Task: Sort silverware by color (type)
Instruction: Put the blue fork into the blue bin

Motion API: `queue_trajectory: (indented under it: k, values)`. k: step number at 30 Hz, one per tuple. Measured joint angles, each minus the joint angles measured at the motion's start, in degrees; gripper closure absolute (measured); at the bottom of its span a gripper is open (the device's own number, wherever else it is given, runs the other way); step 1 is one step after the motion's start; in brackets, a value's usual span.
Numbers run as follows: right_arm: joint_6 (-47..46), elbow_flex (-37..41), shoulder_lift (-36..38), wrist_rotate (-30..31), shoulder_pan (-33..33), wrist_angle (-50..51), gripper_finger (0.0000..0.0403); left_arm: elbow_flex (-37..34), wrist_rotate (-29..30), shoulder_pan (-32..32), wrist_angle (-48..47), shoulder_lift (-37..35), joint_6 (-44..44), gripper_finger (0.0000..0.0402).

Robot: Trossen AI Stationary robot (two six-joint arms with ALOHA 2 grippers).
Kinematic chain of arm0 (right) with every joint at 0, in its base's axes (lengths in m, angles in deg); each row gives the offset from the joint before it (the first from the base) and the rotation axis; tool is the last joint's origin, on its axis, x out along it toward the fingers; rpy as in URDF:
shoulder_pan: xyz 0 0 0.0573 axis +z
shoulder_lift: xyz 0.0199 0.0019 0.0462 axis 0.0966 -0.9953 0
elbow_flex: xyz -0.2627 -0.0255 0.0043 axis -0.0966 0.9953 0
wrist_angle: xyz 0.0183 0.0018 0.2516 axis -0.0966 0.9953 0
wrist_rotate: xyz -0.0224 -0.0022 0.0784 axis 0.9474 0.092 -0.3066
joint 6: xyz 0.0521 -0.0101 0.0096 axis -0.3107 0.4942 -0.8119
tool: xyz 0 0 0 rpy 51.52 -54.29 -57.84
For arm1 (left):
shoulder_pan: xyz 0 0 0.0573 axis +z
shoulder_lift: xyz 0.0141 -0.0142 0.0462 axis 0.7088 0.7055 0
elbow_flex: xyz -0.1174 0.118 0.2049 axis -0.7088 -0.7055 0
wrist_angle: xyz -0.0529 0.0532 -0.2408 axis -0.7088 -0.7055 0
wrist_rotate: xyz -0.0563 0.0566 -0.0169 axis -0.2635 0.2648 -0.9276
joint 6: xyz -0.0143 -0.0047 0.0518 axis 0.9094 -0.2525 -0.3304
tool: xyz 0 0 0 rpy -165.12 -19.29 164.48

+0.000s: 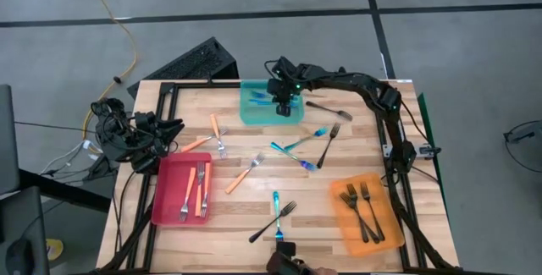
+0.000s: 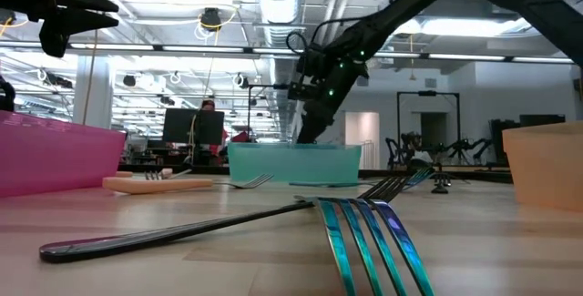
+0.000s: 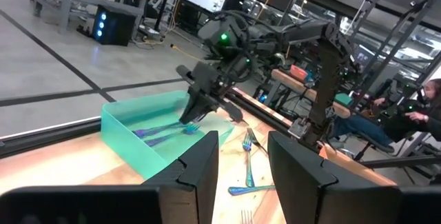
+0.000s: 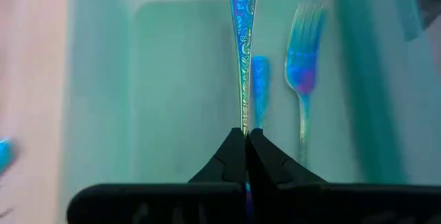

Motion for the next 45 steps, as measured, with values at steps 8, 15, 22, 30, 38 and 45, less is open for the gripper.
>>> queue_trajectory:
  k: [8,15,22,30,38,45]
  values:
    - [0.35,0.04,-2.79,-3.7,-0.51,-1.06,0.0383,0.0,-0.02,0.0,0.0,0.0,0.07,0.0289]
    - [-0.7,0.1,-2.9,-8.84,-1.61,-3.49,0.0383,0.0,0.0,0.0,-0.02,0.0,0.07,0.0289]
    - [-2.02,1.84,-2.78,-14.29,-3.68,-6.66,0.0383,0.0,0.07,0.01,-0.02,0.0,0.08,0.0289]
    - [-3.37,5.98,-2.73,-15.94,-5.4,-10.32,0.0383,-0.02,0.11,0.01,-0.01,0.0,0.07,0.0289]
    - [-4.87,8.6,-2.71,-17.26,-5.33,-16.38,0.0383,-0.02,0.17,0.0,0.0,0.0,0.07,0.0289]
    - [-5.83,8.58,-2.71,-17.01,-5.92,-16.8,0.0383,-0.02,0.44,0.01,-0.02,0.0,0.07,0.0289]
